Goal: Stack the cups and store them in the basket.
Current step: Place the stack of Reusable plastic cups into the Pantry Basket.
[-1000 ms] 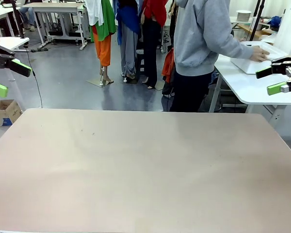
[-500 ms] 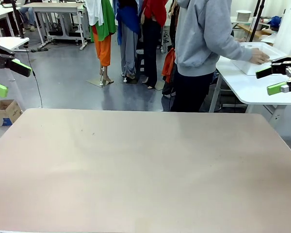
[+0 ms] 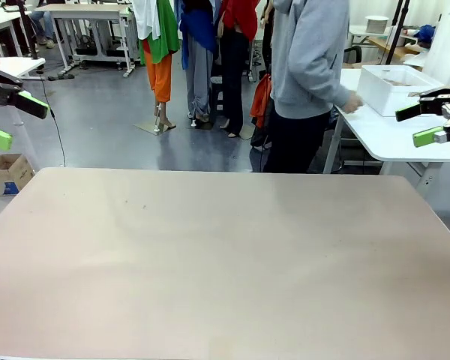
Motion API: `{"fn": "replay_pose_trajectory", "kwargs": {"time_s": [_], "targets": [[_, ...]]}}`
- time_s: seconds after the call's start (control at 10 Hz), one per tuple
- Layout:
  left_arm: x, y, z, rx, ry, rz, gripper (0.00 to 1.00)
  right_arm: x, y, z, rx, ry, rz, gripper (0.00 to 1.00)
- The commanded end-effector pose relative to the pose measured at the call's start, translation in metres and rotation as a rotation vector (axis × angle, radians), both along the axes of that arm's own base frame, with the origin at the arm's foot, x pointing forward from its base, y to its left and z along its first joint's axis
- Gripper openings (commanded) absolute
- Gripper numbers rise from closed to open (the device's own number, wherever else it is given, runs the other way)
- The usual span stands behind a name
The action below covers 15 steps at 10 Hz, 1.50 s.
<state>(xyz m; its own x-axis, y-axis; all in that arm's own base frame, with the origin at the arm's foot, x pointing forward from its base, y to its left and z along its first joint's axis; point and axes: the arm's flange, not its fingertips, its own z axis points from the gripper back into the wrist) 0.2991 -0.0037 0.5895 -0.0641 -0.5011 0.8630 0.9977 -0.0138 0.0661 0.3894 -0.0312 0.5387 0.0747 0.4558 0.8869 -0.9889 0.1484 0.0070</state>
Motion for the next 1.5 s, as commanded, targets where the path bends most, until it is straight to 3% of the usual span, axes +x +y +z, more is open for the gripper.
{"fn": "replay_pose_trajectory", "kwargs": {"time_s": [0.0,1.4], "targets": [[-0.0014,-0.0013,0.0036,-0.013,-0.002,-0.004,1.00,0.0005,0.0017,0.0028,0.026,-0.005,-0.004,1.00],[-0.0014,-0.0013,0.0036,-0.013,-0.002,-0.004,1.00,0.0005,0.0017,0.0028,0.026,-0.005,-0.004,1.00]]}}
